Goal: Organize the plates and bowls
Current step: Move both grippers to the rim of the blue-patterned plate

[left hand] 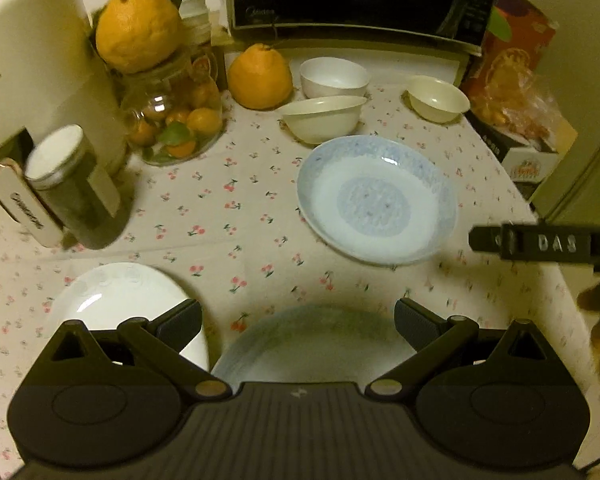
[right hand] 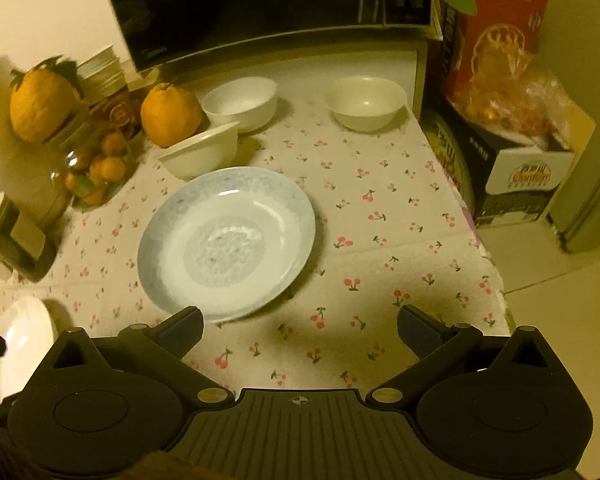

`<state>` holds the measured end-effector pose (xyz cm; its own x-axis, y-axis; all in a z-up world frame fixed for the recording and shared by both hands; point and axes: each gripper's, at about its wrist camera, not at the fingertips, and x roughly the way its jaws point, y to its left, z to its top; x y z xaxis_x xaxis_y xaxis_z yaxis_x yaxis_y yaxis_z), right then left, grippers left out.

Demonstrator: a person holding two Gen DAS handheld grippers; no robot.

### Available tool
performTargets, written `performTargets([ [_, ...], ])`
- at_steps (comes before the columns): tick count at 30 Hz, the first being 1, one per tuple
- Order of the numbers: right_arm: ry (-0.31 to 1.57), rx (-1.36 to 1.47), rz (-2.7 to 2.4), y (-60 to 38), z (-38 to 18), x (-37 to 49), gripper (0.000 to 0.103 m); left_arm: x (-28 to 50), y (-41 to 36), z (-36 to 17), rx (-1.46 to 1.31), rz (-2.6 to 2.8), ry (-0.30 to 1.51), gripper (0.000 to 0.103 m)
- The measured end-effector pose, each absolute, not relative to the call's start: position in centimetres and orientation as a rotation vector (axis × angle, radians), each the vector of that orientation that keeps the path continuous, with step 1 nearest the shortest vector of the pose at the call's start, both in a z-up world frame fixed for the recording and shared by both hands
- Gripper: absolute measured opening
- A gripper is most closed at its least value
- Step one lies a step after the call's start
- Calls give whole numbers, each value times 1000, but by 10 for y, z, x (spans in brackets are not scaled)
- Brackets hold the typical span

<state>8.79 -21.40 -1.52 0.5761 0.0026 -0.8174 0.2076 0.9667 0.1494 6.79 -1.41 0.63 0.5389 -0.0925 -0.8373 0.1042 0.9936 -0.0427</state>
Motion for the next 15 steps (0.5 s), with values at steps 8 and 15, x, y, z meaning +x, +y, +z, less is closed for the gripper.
performTargets([
  [8,941,478,-153,-243,-32,110,103,125,-1,-13,-123,-63,1020,102],
  [15,892,743,-155,-258,-57,131,103,163,4,-41,-221,-100,1046,87],
])
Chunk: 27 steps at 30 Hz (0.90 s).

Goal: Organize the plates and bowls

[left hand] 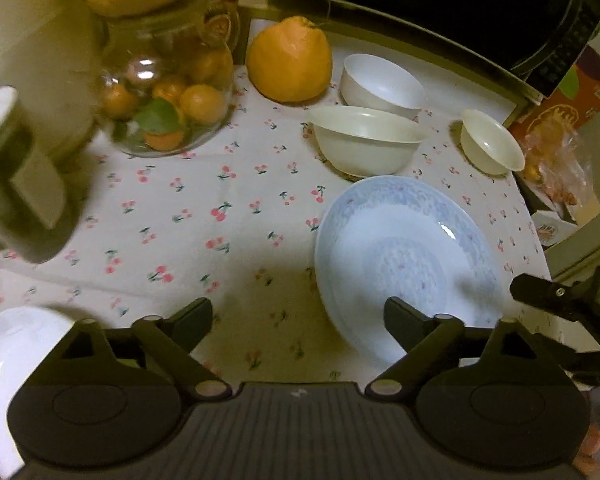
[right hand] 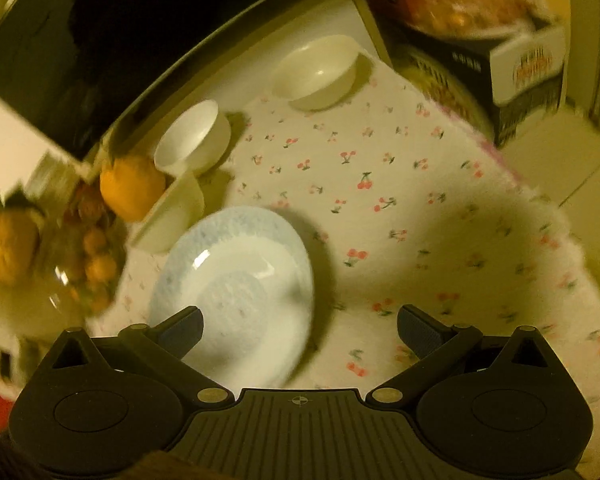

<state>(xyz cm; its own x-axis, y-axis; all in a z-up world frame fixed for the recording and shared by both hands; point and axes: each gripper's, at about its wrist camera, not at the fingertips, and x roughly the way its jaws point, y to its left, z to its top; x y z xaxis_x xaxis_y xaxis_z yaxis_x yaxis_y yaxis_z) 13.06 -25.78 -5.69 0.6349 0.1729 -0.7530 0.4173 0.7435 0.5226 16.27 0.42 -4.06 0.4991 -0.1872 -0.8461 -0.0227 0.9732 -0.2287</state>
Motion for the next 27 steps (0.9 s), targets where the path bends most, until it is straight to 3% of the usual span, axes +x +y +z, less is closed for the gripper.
performTargets([
  [9,810,852,-190,-264,-74,141,102,181,1,-55,-312,-177,952,69],
  [15,799,885,-212,-269,-87,141,94,187,-2,-65,-354,-207,932,46],
  [17,785,876,-213,-270,-87,141,90,187,-1,-69,-359,-211,935,34],
  [20,778,868,-217,-270,-88,143,73,187,3,-73,-386,-209,943,25],
  [22,781,867,-227,-270,-90,144,52,187,6,-75,-408,-209,951,23],
  [27,792,888,-222,-270,-95,144,22,187,10,-78,-433,-212,958,19],
])
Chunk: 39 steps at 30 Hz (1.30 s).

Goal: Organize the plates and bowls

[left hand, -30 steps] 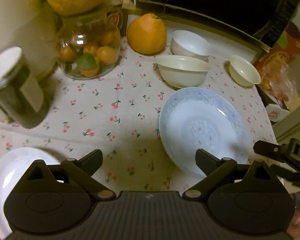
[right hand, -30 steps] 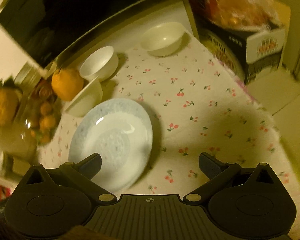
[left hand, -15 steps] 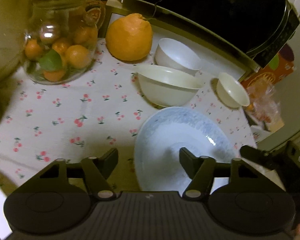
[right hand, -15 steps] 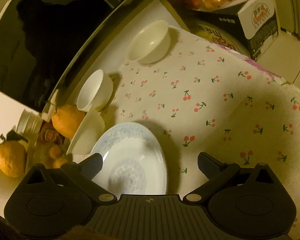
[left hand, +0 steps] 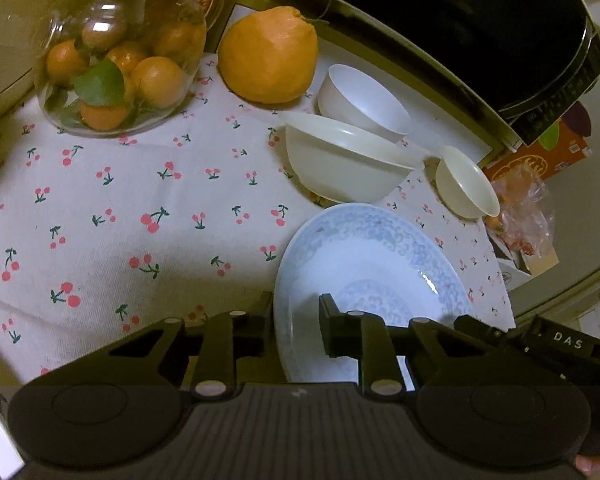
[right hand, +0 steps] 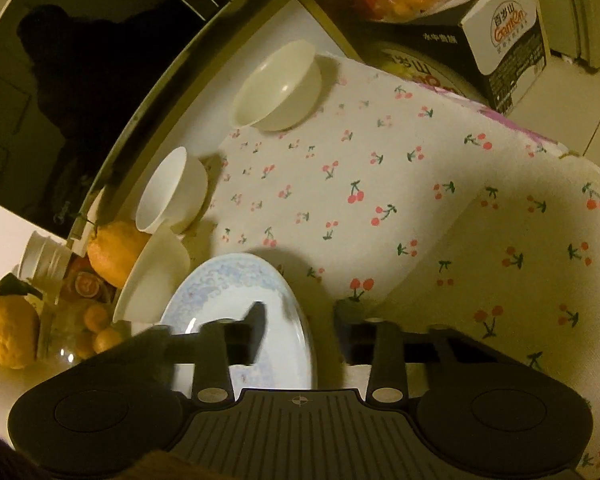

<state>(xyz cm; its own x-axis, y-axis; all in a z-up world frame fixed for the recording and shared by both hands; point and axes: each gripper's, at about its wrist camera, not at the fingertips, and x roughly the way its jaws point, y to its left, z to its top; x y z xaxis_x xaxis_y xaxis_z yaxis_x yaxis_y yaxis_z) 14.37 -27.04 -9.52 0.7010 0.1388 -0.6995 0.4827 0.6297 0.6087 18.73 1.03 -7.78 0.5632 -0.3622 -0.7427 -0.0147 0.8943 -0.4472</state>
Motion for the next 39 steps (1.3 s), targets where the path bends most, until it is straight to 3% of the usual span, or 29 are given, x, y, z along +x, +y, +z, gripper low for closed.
performTargets([
  [13,853,720,-205,-254,-63,142,20,174,12,-65,-387,-234,967,16],
  [39,977,757,-295,-265,-73,127,20,150,-8,-75,-194,-318,993,16],
])
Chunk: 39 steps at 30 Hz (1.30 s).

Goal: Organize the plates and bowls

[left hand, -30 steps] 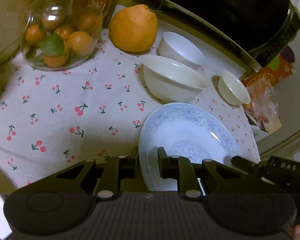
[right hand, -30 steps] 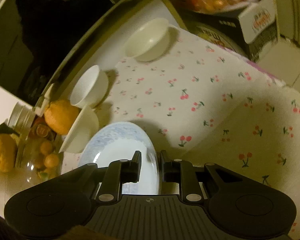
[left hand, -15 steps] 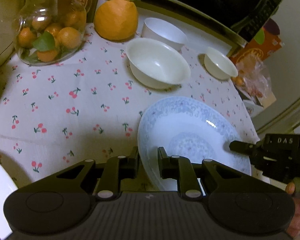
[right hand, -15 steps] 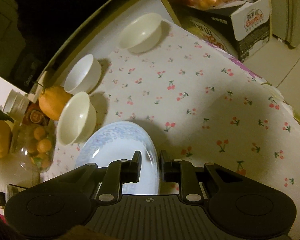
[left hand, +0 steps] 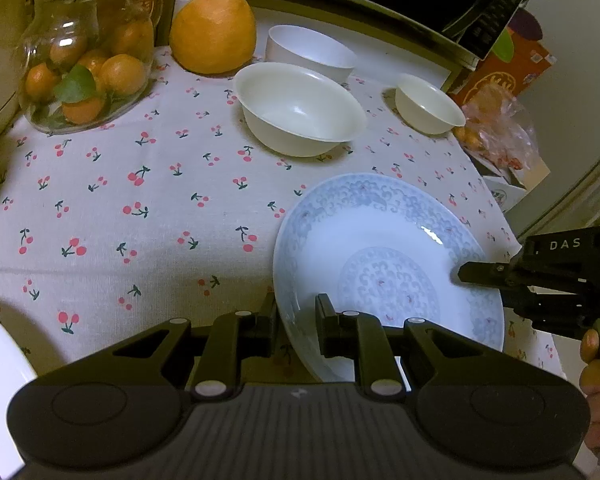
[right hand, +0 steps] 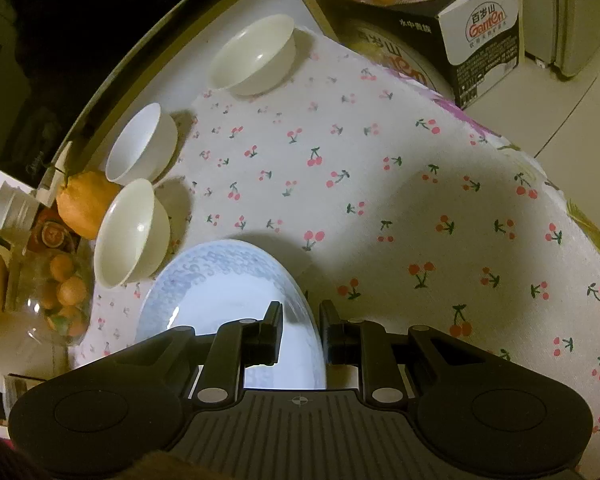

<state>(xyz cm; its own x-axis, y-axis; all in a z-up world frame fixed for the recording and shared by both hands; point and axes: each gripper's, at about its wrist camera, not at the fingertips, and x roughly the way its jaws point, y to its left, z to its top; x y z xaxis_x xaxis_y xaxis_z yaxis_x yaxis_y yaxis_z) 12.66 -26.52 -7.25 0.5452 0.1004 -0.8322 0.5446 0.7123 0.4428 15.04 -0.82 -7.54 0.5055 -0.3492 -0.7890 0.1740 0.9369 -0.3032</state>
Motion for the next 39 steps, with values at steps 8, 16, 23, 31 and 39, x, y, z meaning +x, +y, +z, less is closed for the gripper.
performTargets([
  [8,976,749,-278,-266,-72,128,22,152,-8,-73,-205,-343,997,24],
  [16,969,672,-264,-263,-64,126,32,148,-11,-66,-158,-352,976,43],
  [23,967,649,-224,-261,-50,122,74,142,-9,-54,-115,-336,953,85],
  [31,960,558,-169,-248,-31,106,88,128,3,-41,-71,-303,943,102],
  [39,987,510,-161,-242,-24,84,88,111,24,-34,-9,-305,929,103],
])
